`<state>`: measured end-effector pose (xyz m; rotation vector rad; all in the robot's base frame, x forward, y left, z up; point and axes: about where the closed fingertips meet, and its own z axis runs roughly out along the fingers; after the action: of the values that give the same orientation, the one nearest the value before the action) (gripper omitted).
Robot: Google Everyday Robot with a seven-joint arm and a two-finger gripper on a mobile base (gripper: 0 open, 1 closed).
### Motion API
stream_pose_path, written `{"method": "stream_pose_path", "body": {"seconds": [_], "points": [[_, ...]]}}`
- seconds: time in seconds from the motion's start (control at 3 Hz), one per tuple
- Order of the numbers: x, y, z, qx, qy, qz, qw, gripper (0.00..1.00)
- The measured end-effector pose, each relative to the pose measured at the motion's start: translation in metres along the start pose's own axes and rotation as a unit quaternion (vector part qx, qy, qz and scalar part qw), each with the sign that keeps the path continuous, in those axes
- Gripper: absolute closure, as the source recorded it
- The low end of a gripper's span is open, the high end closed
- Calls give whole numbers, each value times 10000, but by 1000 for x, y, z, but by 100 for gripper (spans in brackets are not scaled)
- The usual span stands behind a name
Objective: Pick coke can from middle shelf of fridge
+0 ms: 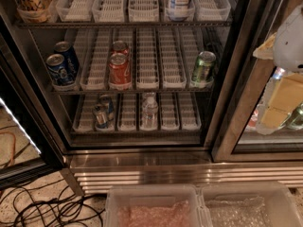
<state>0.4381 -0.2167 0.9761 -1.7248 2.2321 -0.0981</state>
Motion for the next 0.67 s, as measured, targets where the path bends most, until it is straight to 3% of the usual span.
{"method": "stream_pose_path", "body": {"seconds": [0.33,0.67], "points": [[0,0,0,0,0,0,10000,0],[-10,-6,4,-41,-176,315,9993,0]]}}
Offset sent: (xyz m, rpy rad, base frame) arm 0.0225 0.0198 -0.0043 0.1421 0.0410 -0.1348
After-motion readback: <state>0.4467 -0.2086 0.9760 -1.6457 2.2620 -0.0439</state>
